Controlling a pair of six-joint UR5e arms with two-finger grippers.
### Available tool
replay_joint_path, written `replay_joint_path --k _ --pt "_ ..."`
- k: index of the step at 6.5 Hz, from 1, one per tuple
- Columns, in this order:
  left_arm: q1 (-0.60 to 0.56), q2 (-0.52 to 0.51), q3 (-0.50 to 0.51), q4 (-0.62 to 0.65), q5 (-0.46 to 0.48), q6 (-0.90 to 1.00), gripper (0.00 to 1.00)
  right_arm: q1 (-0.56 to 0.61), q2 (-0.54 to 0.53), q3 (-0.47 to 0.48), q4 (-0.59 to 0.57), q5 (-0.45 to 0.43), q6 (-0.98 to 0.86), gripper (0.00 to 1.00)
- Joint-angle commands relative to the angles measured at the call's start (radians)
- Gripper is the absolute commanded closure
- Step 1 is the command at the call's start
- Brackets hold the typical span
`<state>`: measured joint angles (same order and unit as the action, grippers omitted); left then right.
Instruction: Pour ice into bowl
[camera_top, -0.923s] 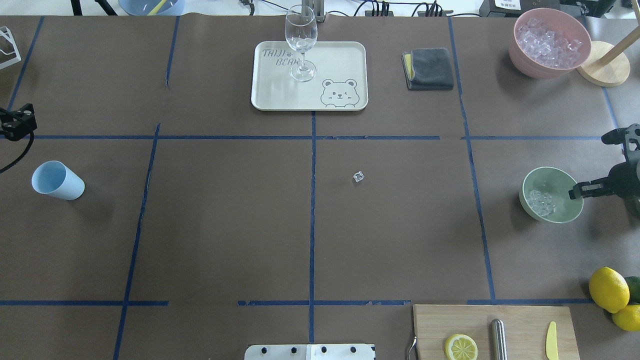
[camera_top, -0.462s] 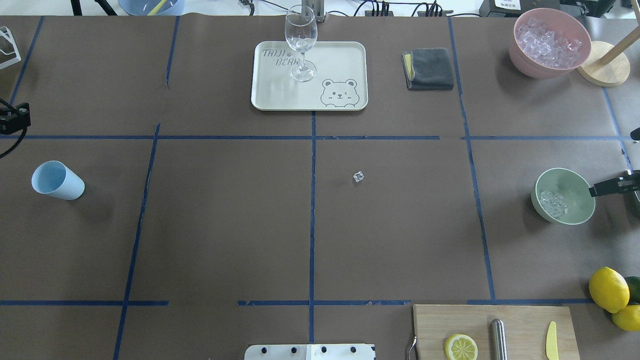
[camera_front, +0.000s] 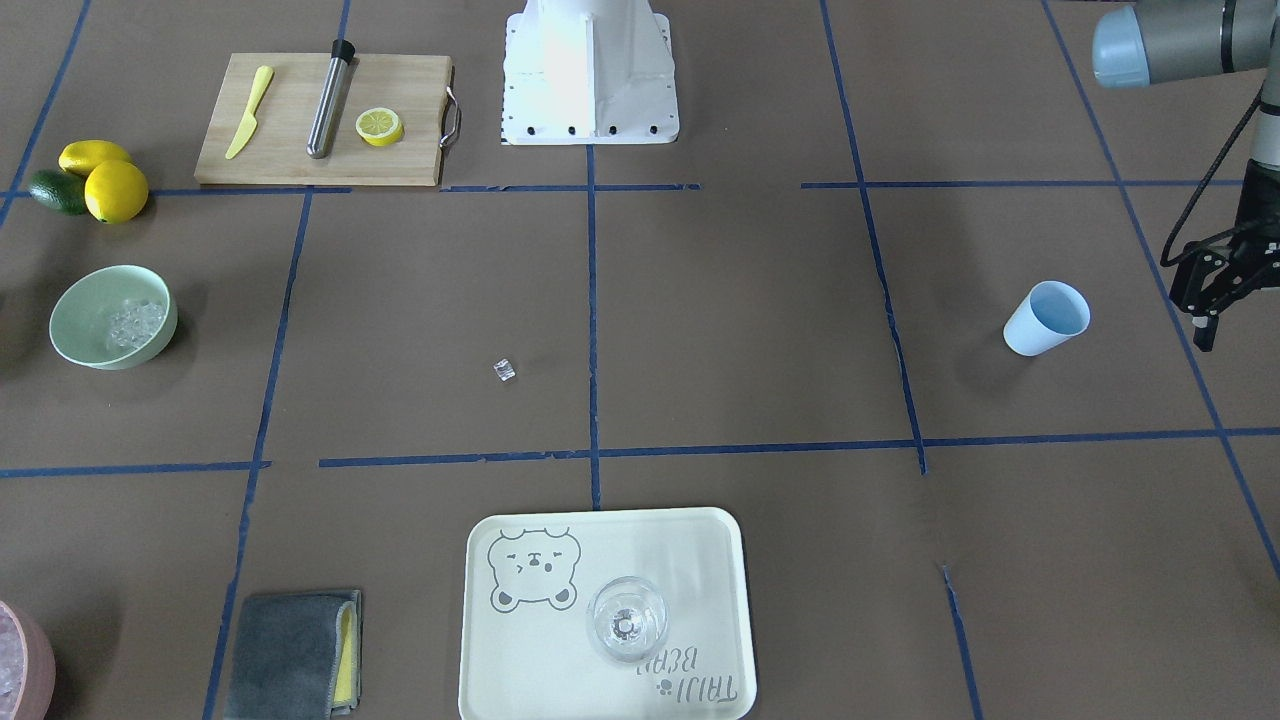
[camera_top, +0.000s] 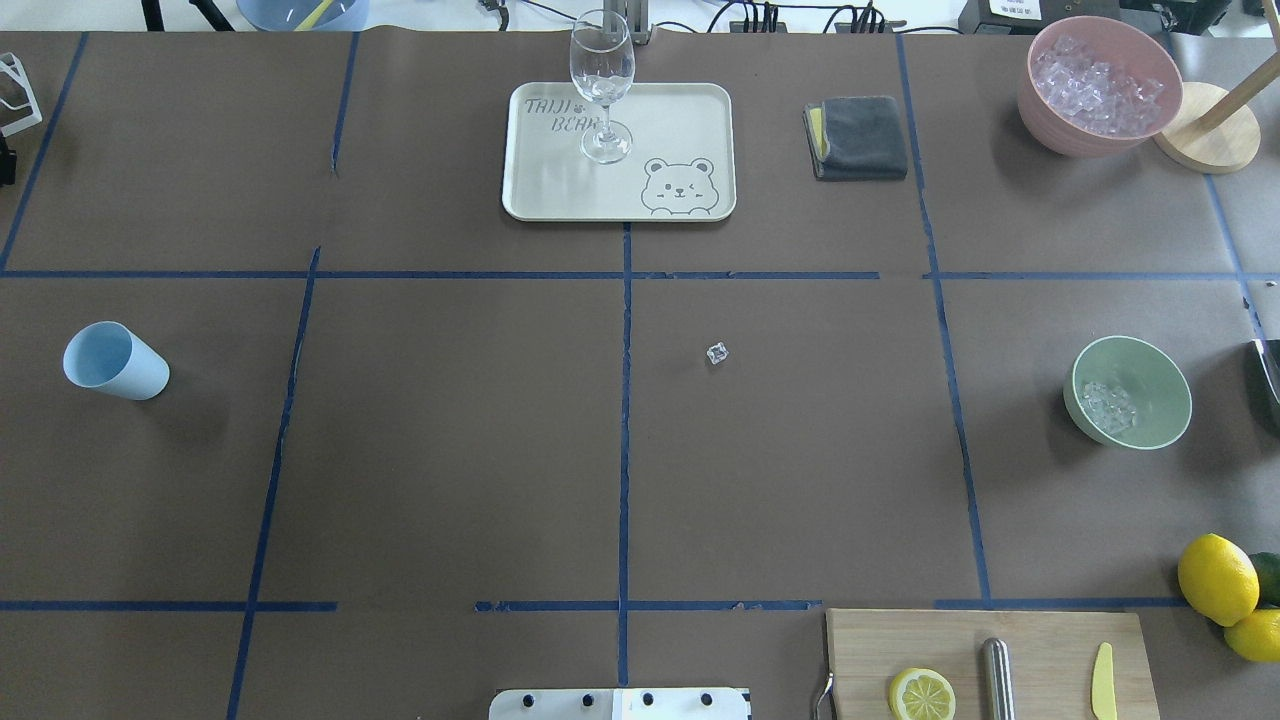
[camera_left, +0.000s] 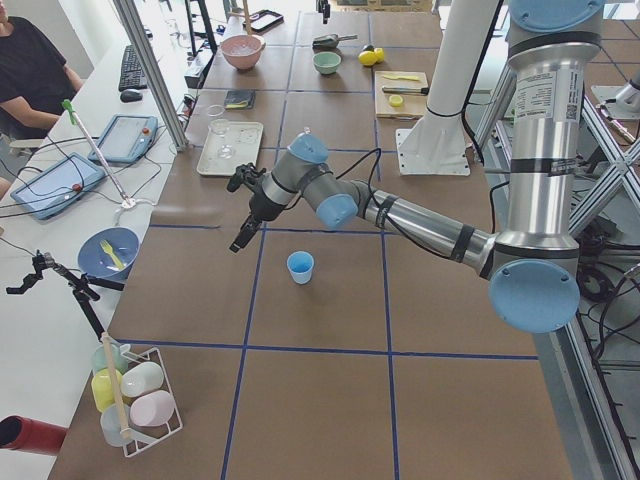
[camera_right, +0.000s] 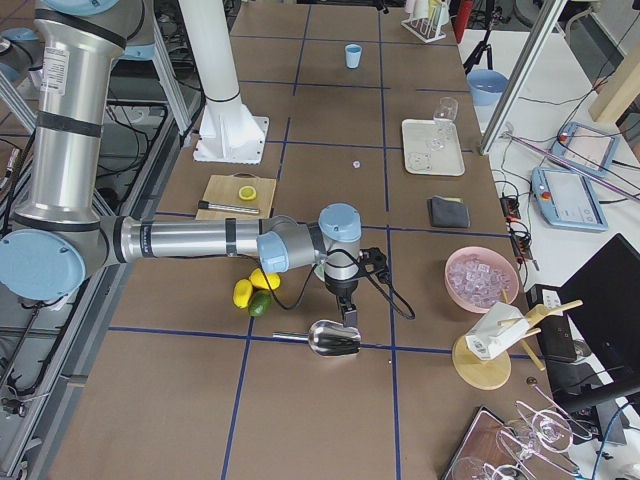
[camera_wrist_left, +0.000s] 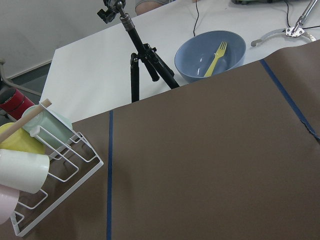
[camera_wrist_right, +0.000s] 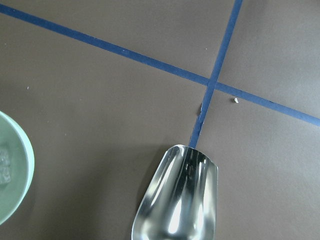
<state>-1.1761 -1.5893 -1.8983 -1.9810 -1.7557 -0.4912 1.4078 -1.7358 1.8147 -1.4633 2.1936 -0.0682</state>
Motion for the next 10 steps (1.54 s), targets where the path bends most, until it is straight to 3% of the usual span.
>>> replay_joint_path --k 1,2,4,8,10 --pt "-0.161 -0.038 0.082 0.132 -0.283 0.179 0.0 0.199 0.071 0.02 -0.3 0.128 -0.242 0.0" --pt "-0.212 -0.038 0.091 0.239 -0.388 0.288 0.0 0.224 0.049 0.023 -0.302 0.18 -0.242 0.0" --pt "-0.29 -0.022 0.091 0.443 -0.488 0.471 0.0 0.224 0.033 0.025 -0.296 0.164 -0.163 0.0" --pt "-0.379 0.078 0.166 0.452 -0.612 0.562 0.0 0.224 0.045 -0.012 -0.298 0.215 -0.102 0.0" --pt "-0.387 0.078 0.165 0.456 -0.613 0.563 0.0 0.224 0.048 -0.017 -0.296 0.215 -0.102 0.0"
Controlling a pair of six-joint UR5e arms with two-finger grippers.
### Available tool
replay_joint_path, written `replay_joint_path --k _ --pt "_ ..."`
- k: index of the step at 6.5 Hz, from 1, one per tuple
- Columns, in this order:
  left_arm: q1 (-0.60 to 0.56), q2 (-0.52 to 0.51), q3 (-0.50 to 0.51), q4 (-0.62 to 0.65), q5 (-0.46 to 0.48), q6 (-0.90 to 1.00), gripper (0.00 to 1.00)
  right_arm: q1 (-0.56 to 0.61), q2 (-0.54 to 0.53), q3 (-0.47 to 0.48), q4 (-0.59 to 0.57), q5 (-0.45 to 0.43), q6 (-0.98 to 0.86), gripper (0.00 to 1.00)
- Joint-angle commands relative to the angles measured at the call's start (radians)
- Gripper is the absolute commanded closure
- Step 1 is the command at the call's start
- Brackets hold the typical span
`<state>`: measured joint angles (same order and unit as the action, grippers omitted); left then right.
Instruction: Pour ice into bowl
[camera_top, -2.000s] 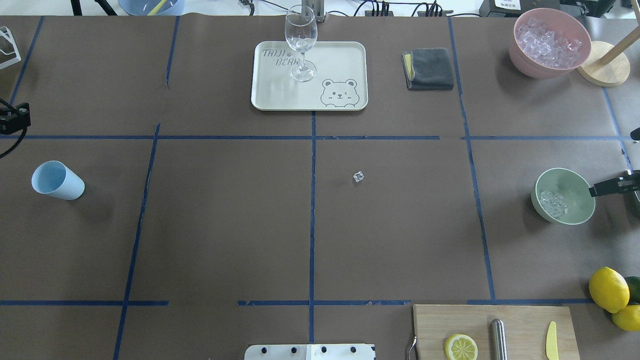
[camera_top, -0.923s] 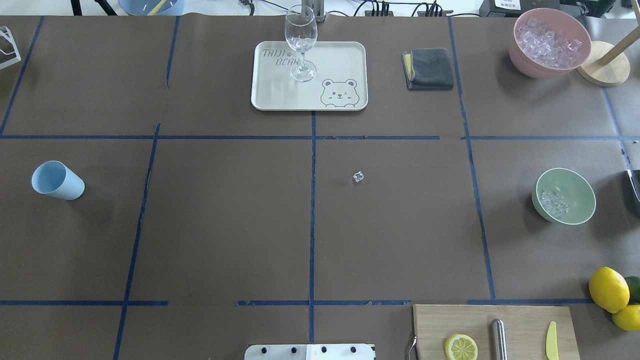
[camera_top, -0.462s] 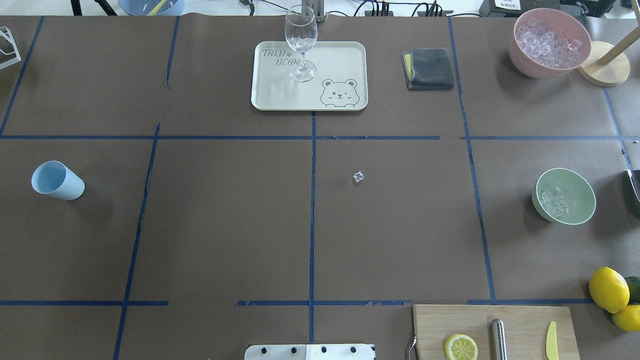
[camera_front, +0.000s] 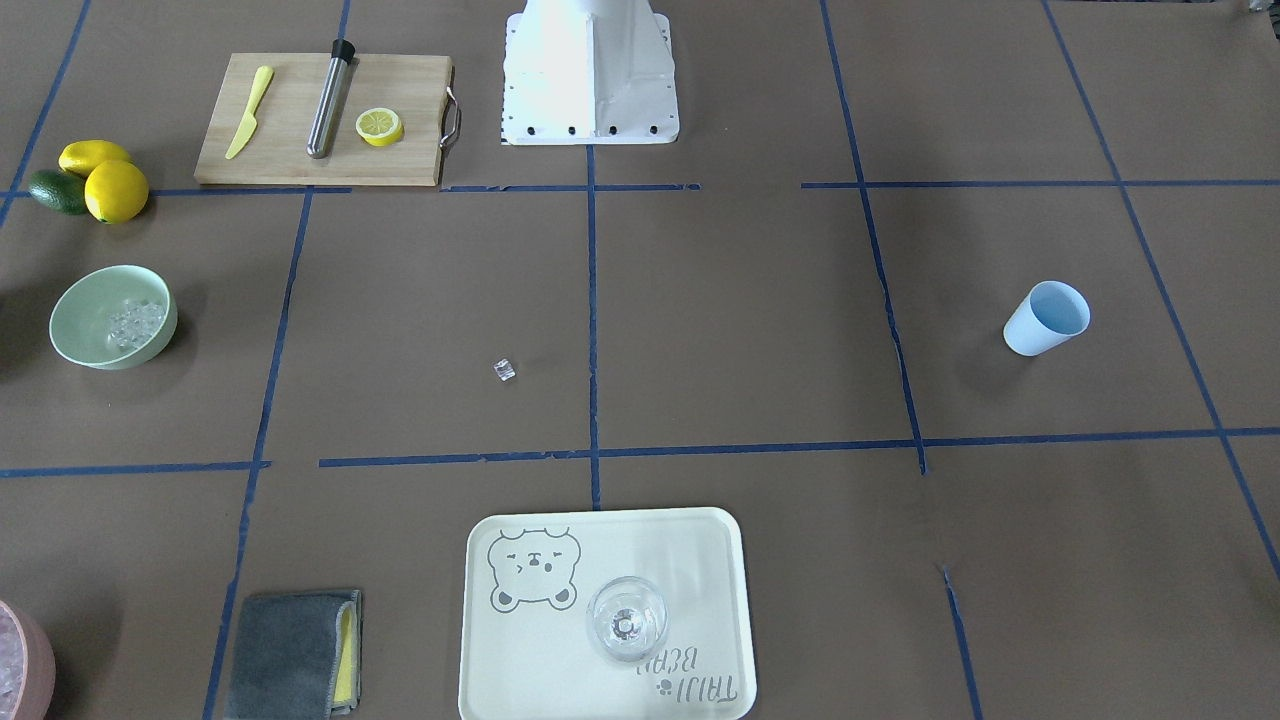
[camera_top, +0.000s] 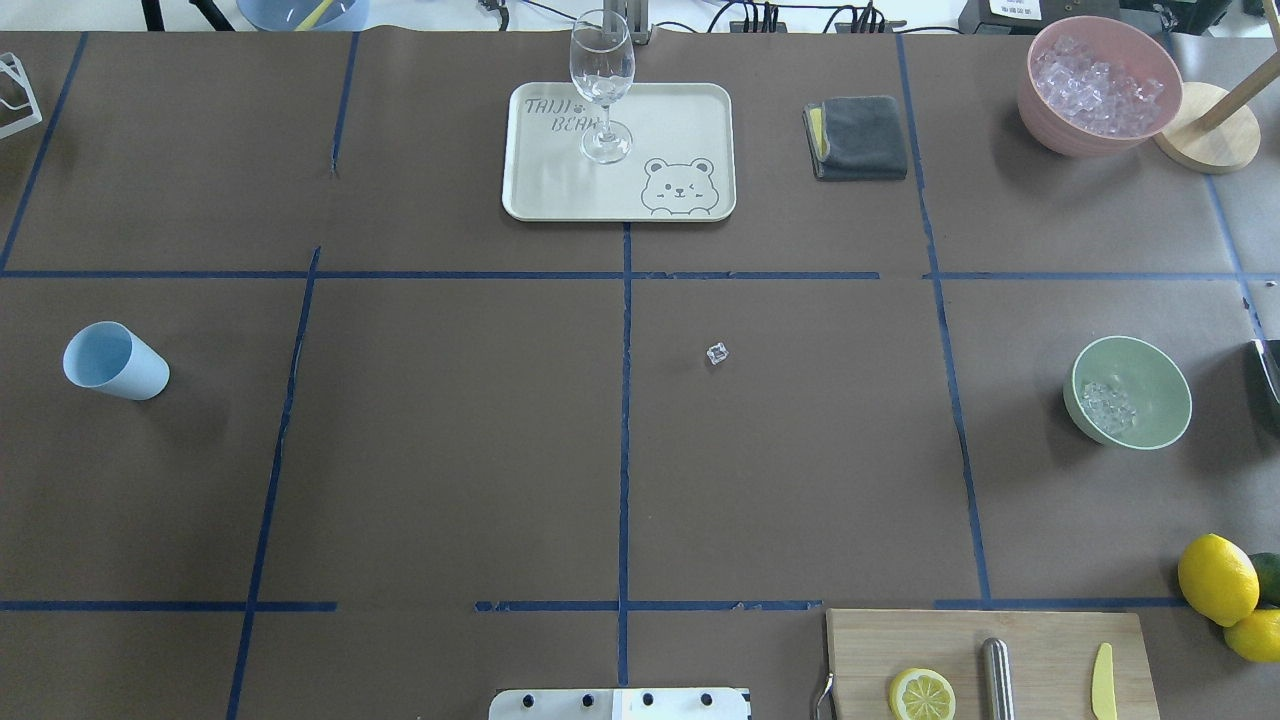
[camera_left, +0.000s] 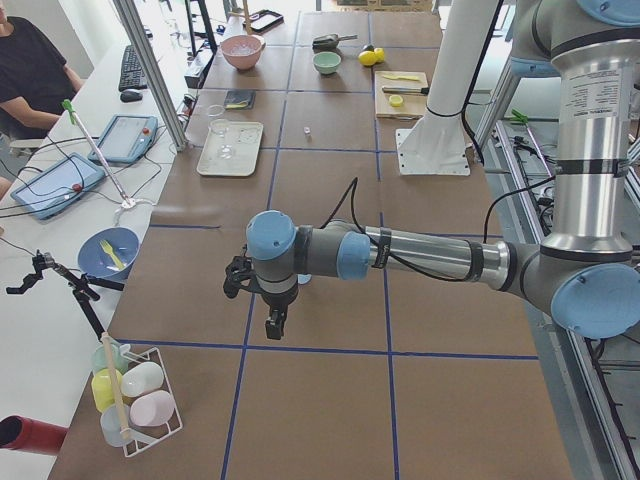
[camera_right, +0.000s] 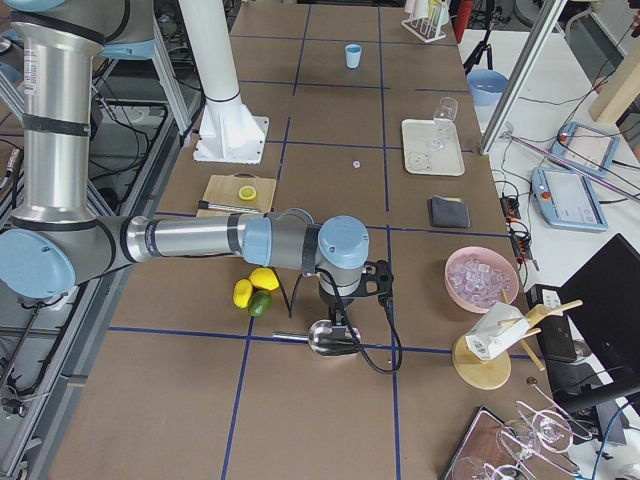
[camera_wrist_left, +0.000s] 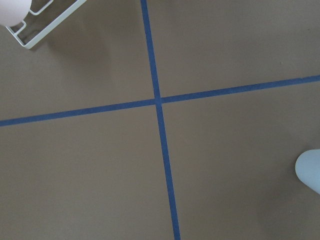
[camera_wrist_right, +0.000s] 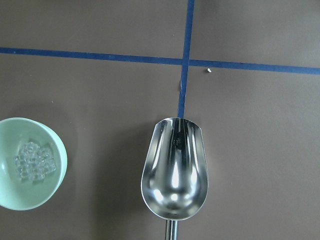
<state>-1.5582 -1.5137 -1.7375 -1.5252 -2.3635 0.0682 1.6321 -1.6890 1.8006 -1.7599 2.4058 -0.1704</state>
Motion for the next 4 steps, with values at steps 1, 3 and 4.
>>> replay_joint_path --k 1,3,4 --pt "-0.003 0.003 0.004 0.0 -0.005 0.004 0.0 0.0 0.003 -0.004 0.0 0.003 0.0 0.0" --pt "-0.003 0.003 0.007 -0.001 -0.005 0.002 0.0 0.0 0.003 -0.026 0.048 0.001 0.0 0.0" --pt "-0.003 0.003 0.007 -0.004 -0.003 0.002 0.0 0.0 0.003 -0.038 0.059 0.001 -0.001 0.0"
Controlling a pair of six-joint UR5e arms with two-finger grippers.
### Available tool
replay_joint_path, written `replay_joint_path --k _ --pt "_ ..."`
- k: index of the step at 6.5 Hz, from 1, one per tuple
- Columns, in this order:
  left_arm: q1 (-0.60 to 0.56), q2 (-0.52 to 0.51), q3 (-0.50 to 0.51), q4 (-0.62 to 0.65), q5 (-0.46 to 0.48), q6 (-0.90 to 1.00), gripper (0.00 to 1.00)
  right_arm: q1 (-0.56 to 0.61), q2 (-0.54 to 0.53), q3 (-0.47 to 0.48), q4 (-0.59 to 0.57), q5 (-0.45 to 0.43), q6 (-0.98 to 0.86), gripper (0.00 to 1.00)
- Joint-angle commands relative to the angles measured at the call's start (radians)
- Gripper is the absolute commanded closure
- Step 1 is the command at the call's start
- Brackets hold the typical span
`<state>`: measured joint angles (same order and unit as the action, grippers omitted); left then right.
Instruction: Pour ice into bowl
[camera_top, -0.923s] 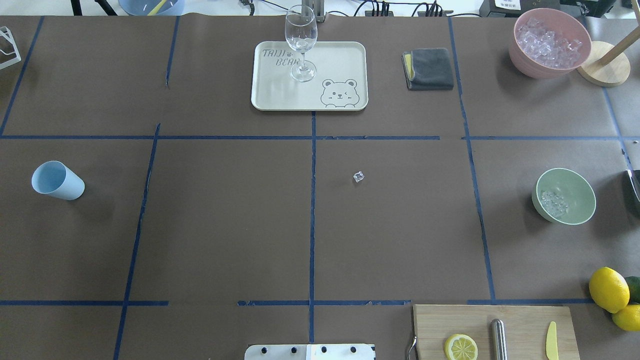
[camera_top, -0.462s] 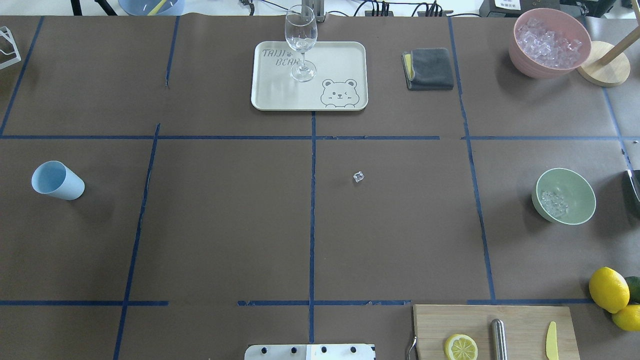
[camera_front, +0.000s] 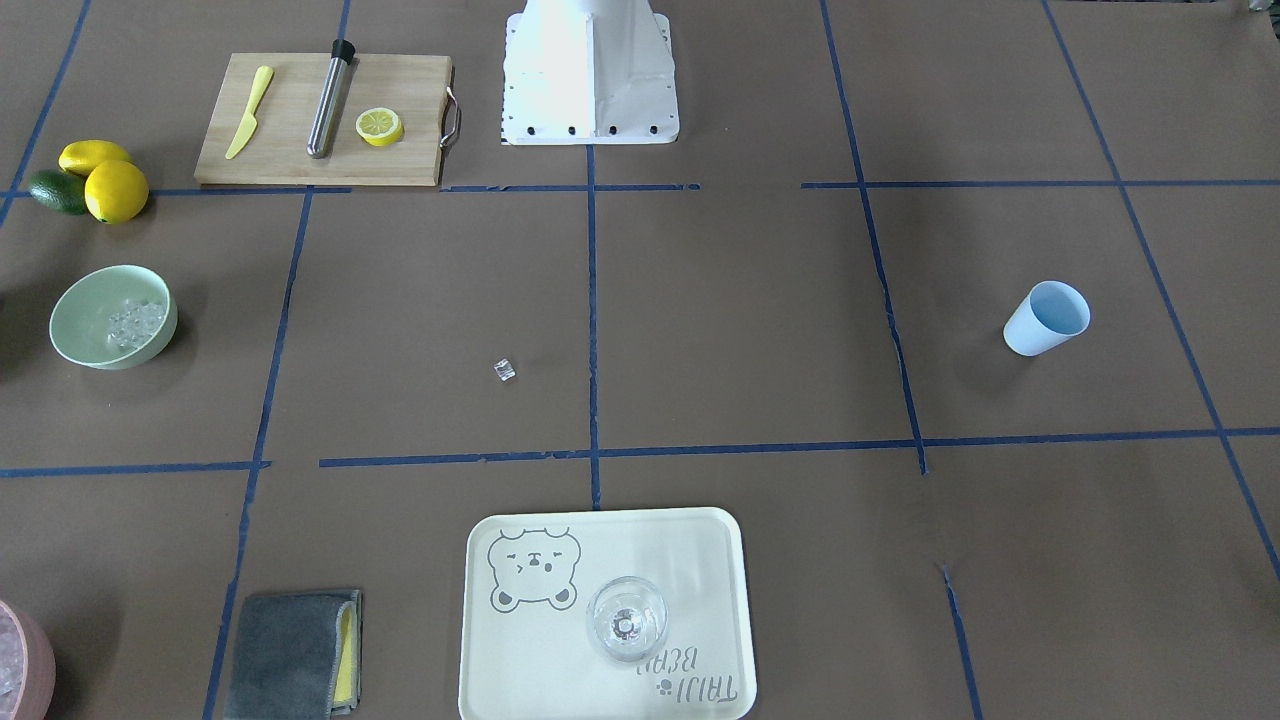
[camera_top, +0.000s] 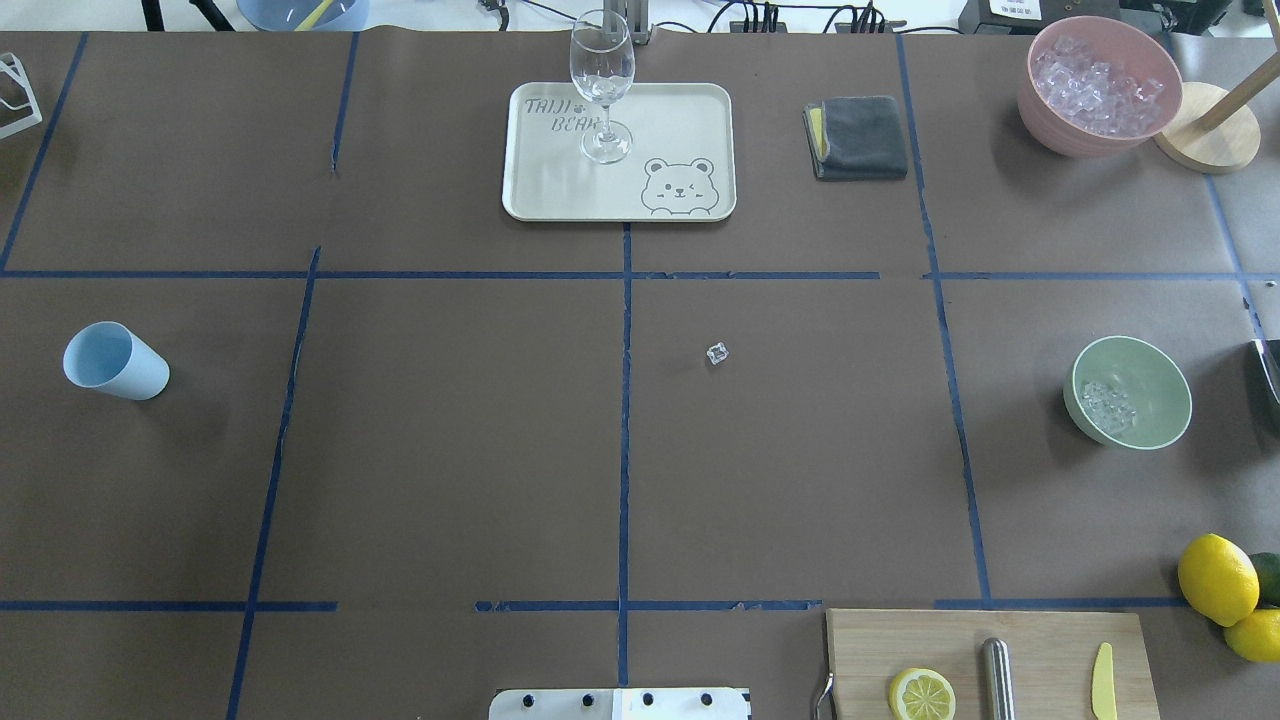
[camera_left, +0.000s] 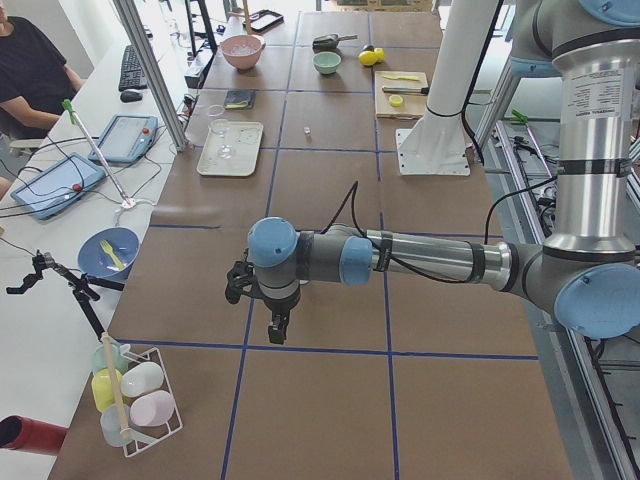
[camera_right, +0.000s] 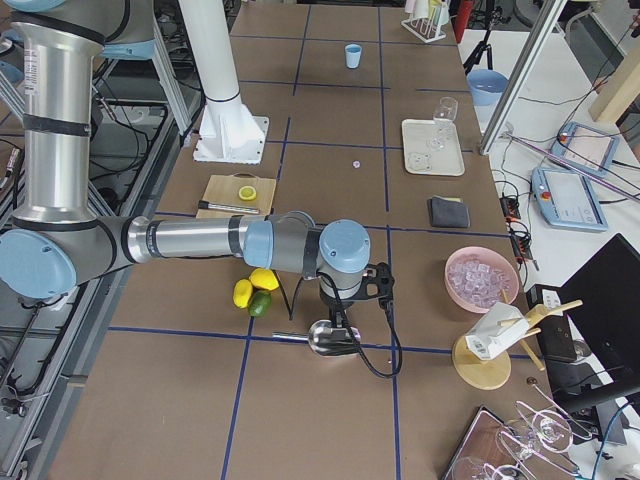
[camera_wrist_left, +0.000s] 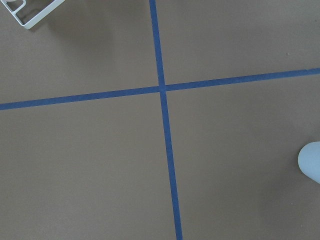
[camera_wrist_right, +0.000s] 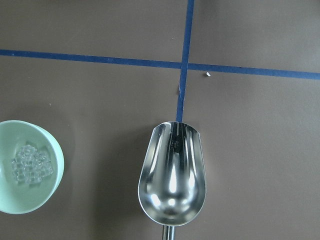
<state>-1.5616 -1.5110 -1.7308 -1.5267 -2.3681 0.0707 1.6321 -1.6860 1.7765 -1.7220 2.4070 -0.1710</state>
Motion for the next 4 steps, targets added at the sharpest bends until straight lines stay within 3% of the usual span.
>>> replay_joint_path --k 1,4 --pt "0.0 0.0 0.001 -0.004 0.003 0.0 0.0 0.0 0.0 -0.017 0.031 -0.002 0.001 0.0" --pt "0.0 -0.001 0.001 -0.004 0.004 0.0 0.0 0.0 0.003 -0.074 0.134 -0.002 0.036 0.0"
